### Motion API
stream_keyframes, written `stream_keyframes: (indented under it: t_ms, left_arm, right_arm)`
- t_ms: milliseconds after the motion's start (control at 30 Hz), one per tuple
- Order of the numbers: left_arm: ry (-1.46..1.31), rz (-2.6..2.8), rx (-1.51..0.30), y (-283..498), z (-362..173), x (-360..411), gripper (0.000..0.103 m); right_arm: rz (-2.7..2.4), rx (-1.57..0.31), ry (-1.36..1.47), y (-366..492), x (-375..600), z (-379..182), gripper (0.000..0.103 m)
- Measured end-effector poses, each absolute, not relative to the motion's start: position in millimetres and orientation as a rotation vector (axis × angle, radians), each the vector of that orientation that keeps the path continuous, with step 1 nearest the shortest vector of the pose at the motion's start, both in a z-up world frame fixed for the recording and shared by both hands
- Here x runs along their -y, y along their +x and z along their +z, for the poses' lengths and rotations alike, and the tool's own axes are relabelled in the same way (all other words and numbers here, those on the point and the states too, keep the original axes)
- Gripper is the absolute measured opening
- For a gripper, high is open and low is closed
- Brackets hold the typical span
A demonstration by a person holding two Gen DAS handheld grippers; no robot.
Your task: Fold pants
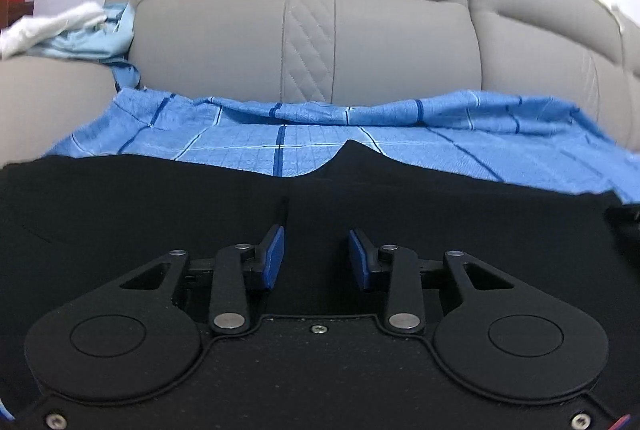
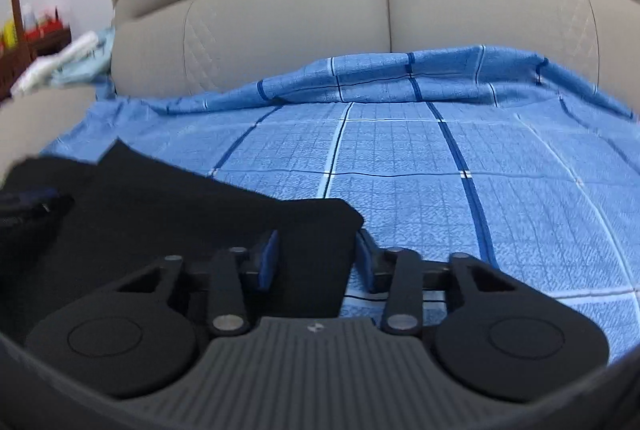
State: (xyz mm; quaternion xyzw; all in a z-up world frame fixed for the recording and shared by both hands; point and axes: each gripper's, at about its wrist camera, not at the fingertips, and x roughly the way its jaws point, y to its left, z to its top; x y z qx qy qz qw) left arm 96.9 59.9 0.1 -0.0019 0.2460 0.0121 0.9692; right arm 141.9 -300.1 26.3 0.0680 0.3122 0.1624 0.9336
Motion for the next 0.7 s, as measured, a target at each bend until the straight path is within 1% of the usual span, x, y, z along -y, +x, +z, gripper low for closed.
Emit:
stream_keyframes:
  t_ms: [33, 67, 100, 133, 167, 233, 300, 433, 533, 600, 700]
  left_arm:
    - [0.009, 0.029, -0.496, 96.3, -1.0, -58.1, 0.036]
    - [0.026, 0.033, -0.495, 95.8, -2.1, -56.0, 0.036]
    - [0.039, 0.037, -0.495, 94.8, -2.3, -54.6, 0.037]
    - [0.050, 0.048, -0.502, 94.5, -2.9, -53.1, 0.040]
    - [0.047, 0.052, -0.504, 93.3, -3.1, -54.1, 0.041]
    - [0.008, 0.046, -0.504, 90.8, -4.1, -60.6, 0.042]
    - [-0.032, 0.050, -0.497, 88.2, -5.0, -65.7, 0.044]
    - [-0.003, 0.067, -0.490, 87.1, -5.2, -61.1, 0.044]
    - [-0.009, 0.061, -0.490, 86.6, -5.2, -63.3, 0.044]
    - [-0.021, 0.055, -0.490, 86.5, -5.3, -65.6, 0.044]
    - [-0.014, 0.058, -0.488, 86.4, -5.7, -64.9, 0.045]
  right_arm:
    - [0.336, -0.645, 0.185, 145.8, 306.1, 25.8, 0.033]
    - [0.336, -0.651, 0.233, 147.7, 312.5, 25.3, 0.031]
    - [0.331, -0.662, 0.264, 149.5, 317.4, 25.5, 0.033]
    - [0.295, -0.670, 0.268, 149.1, 320.6, 28.1, 0.043]
    - [0.261, -0.665, 0.262, 144.9, 322.7, 31.6, 0.050]
    - [0.179, -0.610, 0.183, 118.5, 320.6, 41.6, 0.067]
    - [0.113, -0.542, 0.090, 81.2, 311.9, 45.5, 0.073]
    - [0.008, -0.454, 0.003, -11.7, 279.9, 37.9, 0.075]
    - [0.037, -0.469, 0.031, -62.6, 253.1, 27.7, 0.075]
    - [0.066, -0.483, -0.031, -83.2, 237.5, 24.2, 0.074]
    - [-0.018, -0.454, -0.118, -86.2, 223.1, 17.7, 0.074]
